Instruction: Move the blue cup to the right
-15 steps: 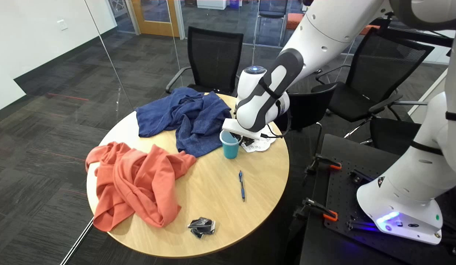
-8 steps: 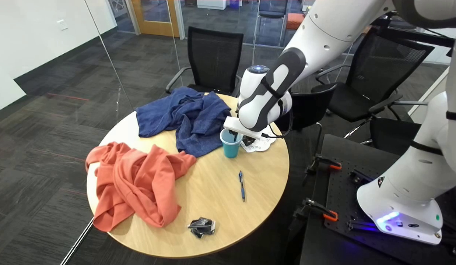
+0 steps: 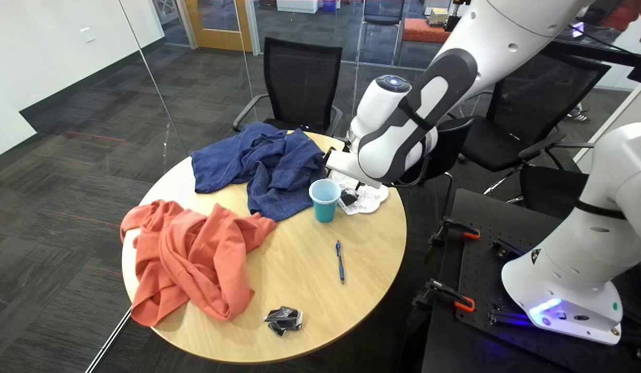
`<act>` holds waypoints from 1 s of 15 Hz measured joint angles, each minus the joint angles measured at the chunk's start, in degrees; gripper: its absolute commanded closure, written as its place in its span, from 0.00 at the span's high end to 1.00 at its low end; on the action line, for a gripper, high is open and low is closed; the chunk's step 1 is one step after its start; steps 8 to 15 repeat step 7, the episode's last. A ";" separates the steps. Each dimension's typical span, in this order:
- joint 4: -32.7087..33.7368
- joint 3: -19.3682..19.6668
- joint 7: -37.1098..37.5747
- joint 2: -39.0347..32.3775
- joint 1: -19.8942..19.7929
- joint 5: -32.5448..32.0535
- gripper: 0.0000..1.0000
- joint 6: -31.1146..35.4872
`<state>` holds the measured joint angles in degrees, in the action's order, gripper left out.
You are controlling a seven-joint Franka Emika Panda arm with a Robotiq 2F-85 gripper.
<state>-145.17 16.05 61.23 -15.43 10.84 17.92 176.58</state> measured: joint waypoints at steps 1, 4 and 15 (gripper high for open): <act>-1.34 1.66 0.01 1.55 1.75 -0.61 1.00 0.82; -4.33 6.56 0.02 5.19 6.61 -2.61 1.00 2.49; -5.73 9.11 -0.01 7.15 9.27 -3.77 1.00 3.36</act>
